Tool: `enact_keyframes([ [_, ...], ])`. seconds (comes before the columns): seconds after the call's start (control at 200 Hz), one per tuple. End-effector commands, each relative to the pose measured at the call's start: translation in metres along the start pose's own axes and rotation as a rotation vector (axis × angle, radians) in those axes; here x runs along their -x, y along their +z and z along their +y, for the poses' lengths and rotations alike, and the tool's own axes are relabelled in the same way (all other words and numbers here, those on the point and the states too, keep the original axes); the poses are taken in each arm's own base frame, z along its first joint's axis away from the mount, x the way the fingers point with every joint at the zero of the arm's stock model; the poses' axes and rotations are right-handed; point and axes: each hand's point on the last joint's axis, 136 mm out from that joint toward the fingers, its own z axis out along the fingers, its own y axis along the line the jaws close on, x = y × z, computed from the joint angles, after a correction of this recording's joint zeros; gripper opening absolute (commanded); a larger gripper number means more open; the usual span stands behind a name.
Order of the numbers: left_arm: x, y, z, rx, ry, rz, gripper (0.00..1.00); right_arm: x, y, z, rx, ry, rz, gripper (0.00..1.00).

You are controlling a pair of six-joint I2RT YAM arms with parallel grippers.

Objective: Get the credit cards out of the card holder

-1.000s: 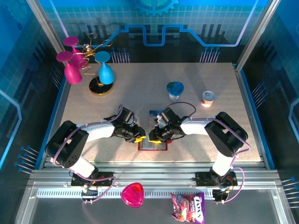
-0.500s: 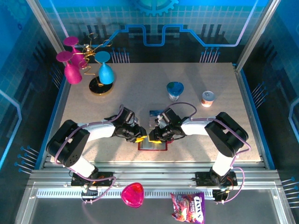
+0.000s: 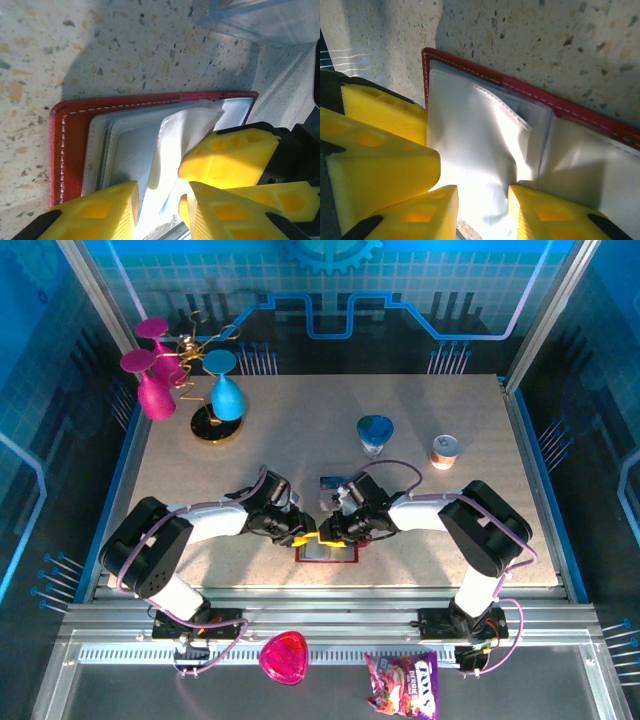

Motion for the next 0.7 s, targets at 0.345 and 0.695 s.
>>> enact_keyframes([
  [0.345,-0.011,-0.011,-0.029,-0.042,0.043,0.029,0.31,0.001,-0.044,0.007,-0.026,0.014,-0.081,0.35],
  [0.695,-0.017,-0.001,-0.044,-0.044,0.075,0.062,0.31,0.005,-0.094,-0.016,-0.082,0.047,-0.174,0.35],
])
